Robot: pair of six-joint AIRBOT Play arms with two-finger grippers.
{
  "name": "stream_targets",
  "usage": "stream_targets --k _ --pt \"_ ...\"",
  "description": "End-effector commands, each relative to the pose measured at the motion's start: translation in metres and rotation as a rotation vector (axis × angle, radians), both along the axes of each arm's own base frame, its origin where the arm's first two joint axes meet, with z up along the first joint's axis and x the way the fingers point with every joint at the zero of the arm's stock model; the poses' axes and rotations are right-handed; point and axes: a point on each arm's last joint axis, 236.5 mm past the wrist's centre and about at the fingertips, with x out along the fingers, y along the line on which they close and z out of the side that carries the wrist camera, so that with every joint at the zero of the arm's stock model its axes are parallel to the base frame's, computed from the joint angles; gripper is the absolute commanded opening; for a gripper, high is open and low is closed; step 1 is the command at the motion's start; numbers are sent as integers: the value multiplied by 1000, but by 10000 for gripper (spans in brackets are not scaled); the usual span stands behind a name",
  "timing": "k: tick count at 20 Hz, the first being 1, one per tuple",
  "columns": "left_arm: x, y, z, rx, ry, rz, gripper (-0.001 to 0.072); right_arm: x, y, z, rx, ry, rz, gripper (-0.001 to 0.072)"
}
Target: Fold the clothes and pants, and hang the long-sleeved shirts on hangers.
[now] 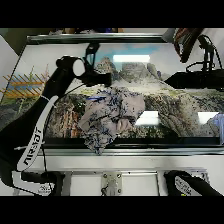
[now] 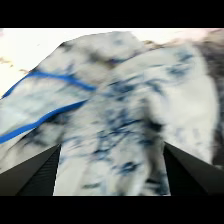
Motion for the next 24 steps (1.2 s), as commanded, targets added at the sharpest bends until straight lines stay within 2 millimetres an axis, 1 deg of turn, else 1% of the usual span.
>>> stream_targets --k 1,2,3,4,5,7,10,13,15,17,20,22,23,24 --pt "-13 72 -59 -53 250 161 679 0 -2 -2 2 8 -8 15" --pt "-20 90 -80 -80 311 217 678 0 -2 -3 2 11 -8 15" --pt "-26 104 -97 -111 362 269 679 1 -3 -4 3 15 -8 15" --pt "-30 116 -111 -151 398 327 679 2 -3 -6 4 20 -8 15" --pt "-32 123 -121 -187 416 357 678 3 -2 -8 9 25 -7 15" --pt "-33 127 -133 -252 415 384 678 5 0 -12 16 38 -4 16" --pt "-23 129 -144 -266 366 406 678 7 5 -19 27 57 9 15" --pt "-14 118 -153 -271 369 383 678 8 7 -33 30 93 15 15" --pt "-7 107 -159 -267 383 351 678 8 4 -52 34 141 9 16" --pt "2 95 -164 -264 385 322 679 5 0 -78 45 205 -7 16" --pt "10 78 -170 -260 407 273 678 -2 -12 -131 77 338 -68 17" --pt "12 69 -173 -257 418 251 676 -7 -17 -167 116 453 -131 43" --pt "13 68 -175 -258 425 248 490 -9 -16 -183 130 506 -145 275" --pt "14 67 -175 -258 429 245 201 -9 -15 -197 143 551 -157 615"
